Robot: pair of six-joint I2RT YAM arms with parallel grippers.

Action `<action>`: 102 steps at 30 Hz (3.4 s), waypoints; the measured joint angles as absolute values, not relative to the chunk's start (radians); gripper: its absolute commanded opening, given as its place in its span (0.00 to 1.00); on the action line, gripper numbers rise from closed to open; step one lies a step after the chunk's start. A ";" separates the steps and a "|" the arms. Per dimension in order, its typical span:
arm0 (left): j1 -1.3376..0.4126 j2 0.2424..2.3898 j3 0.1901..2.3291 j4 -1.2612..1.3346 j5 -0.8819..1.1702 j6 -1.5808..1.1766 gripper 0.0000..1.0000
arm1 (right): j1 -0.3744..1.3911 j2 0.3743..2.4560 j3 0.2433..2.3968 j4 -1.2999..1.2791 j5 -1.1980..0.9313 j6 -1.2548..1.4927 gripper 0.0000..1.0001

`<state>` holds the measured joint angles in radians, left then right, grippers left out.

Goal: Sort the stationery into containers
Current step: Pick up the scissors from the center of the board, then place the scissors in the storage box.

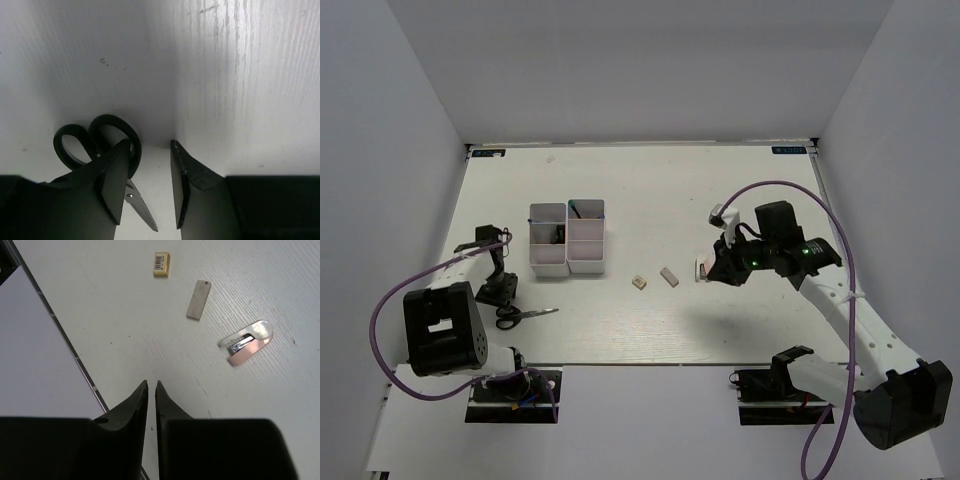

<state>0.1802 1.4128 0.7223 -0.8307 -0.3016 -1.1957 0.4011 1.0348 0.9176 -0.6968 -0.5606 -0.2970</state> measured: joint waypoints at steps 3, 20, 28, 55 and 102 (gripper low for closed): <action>0.189 1.419 0.723 -0.811 -0.295 -1.194 0.46 | 0.390 1.036 0.918 -0.697 -0.572 -0.297 0.14; 0.201 1.411 0.716 -0.759 -0.271 -1.151 0.00 | 0.329 1.052 0.918 -0.700 -0.622 -0.294 0.37; 0.118 1.277 0.819 -0.825 -0.273 -0.974 0.00 | 0.303 1.067 0.917 -0.701 -0.632 -0.299 0.44; -0.523 1.464 1.217 -0.207 -0.328 -0.036 0.00 | 0.294 1.193 0.867 -0.634 -0.524 -0.323 0.17; -0.860 1.207 0.957 0.020 -0.504 0.053 0.06 | 0.303 1.296 0.855 -0.595 -0.447 -0.350 0.48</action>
